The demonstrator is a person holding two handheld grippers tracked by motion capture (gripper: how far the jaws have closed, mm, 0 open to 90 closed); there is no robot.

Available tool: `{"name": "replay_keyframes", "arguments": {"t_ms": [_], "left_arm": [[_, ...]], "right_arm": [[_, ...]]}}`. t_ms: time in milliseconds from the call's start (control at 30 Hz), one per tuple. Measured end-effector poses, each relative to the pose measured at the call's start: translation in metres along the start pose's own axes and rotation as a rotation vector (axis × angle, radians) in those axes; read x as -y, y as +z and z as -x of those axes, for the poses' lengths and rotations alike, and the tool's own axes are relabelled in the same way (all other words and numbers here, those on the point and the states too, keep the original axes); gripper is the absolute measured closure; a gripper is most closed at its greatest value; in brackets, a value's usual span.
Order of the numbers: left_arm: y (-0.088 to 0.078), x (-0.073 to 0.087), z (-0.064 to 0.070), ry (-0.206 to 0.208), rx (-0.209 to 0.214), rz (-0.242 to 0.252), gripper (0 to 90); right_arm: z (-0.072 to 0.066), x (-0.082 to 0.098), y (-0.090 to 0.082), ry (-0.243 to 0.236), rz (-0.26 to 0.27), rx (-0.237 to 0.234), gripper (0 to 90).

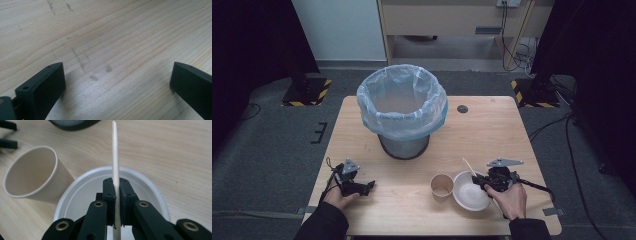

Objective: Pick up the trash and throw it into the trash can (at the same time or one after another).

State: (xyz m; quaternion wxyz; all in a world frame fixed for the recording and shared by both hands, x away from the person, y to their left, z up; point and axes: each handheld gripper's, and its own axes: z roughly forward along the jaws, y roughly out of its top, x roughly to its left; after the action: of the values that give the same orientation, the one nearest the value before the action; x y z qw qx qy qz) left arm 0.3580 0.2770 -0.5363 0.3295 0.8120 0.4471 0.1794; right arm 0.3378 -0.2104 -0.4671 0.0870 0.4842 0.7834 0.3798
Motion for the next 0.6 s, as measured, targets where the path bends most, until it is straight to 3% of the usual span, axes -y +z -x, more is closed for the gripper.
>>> {"name": "replay_keyframes", "arguments": {"t_ms": [233,600], "left_arm": [[0.000,0.000,0.000,0.000,0.000,0.000,0.0],[0.000,0.000,0.000,0.000,0.000,0.000,0.0]], "right_arm": [[0.005,-0.007,-0.011,0.002,0.090,0.008,85.5],[0.015,-0.019,-0.031,0.061,0.271,0.013,85.5]]}}
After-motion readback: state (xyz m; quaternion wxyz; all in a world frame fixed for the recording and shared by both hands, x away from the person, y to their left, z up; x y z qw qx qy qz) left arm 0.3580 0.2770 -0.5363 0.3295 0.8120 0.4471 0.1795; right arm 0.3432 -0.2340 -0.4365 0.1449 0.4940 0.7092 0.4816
